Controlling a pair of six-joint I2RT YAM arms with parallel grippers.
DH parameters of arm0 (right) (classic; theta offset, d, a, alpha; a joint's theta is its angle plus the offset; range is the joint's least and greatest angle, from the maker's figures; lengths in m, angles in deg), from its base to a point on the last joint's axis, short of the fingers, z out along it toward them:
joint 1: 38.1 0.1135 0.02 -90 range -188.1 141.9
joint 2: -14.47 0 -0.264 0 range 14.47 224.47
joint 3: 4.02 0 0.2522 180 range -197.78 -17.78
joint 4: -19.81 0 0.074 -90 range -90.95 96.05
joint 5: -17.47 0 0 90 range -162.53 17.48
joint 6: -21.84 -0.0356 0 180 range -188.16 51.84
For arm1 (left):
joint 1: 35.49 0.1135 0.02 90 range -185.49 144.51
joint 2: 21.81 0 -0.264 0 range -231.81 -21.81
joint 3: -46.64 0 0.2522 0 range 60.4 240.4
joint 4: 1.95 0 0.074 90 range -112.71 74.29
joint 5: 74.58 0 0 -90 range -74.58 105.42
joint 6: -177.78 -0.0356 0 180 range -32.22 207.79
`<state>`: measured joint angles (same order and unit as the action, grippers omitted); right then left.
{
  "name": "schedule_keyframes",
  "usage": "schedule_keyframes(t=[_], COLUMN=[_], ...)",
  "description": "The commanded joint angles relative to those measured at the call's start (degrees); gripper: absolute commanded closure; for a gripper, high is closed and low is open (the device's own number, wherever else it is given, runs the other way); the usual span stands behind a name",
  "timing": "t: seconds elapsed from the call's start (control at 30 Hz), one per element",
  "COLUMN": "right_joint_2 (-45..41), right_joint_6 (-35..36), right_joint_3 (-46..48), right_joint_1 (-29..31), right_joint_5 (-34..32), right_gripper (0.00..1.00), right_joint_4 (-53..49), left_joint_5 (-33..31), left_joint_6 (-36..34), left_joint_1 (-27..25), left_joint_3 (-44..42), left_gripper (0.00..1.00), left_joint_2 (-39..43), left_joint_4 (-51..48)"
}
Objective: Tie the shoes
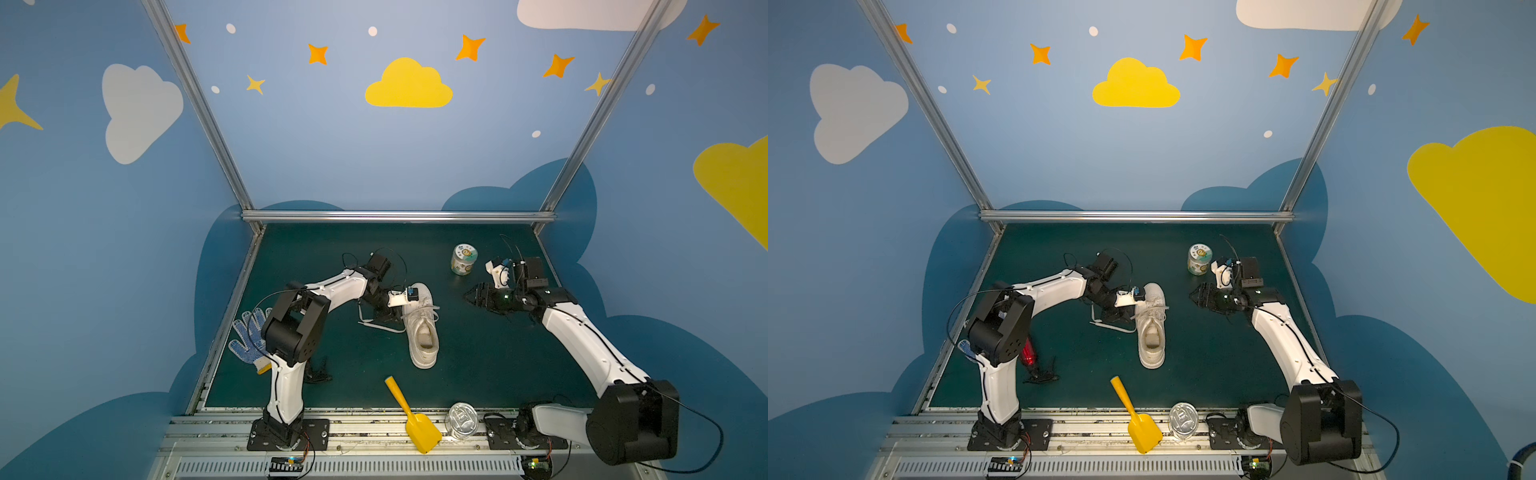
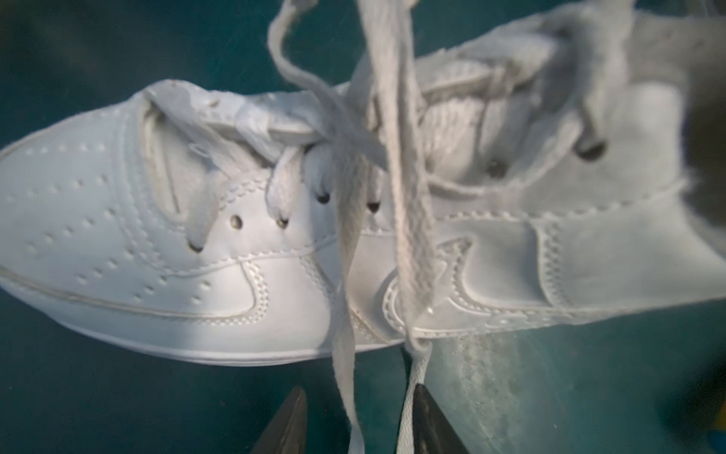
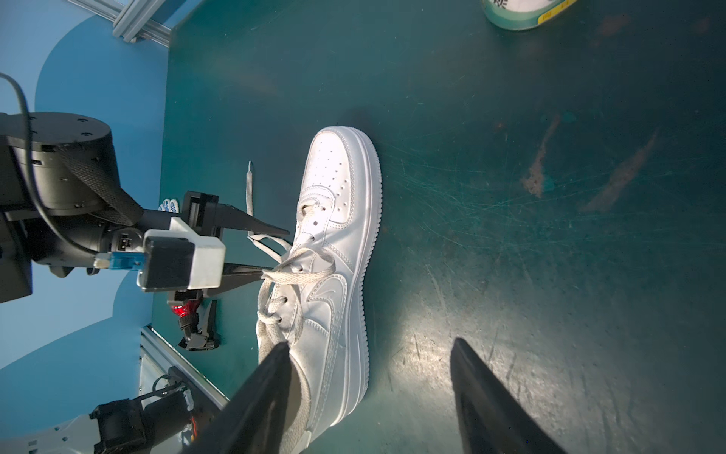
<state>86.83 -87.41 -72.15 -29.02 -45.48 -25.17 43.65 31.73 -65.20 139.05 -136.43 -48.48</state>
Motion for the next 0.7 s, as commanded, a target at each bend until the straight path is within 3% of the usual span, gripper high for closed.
schedule_keyframes(t=[0.0,0.37,0.53,0.67], right_joint_2=[-0.73,-1.31,-2.02,-2.18], right_joint_6=[0.59,0.28,-1.51,-3.99], right_joint_3=[0.23,0.92,2.82,5.66], right_joint_1=[-0.49,-1.07,-1.09,-1.08], right_joint_5=[0.02,0.87,2.57,5.89], right_gripper=[0.35,0.36,0.36,0.37], right_joint_4=[-0.95,-1.03,0.16,2.44], left_joint_5=[-1.04,-1.79,-3.27,-4.95], left_joint_6=[-0.88,-0.31,0.62,0.75], left_joint_1=[-0.21,-1.88,-2.15,-2.10], left_joint_3=[2.14,3.34,2.19,0.79], left_gripper=[0.58,0.74,0.96,0.97], left_joint_2=[-1.25,-2.74,-2.23,0.03], left_joint_4=[-2.17,-1.84,0.17,1.61])
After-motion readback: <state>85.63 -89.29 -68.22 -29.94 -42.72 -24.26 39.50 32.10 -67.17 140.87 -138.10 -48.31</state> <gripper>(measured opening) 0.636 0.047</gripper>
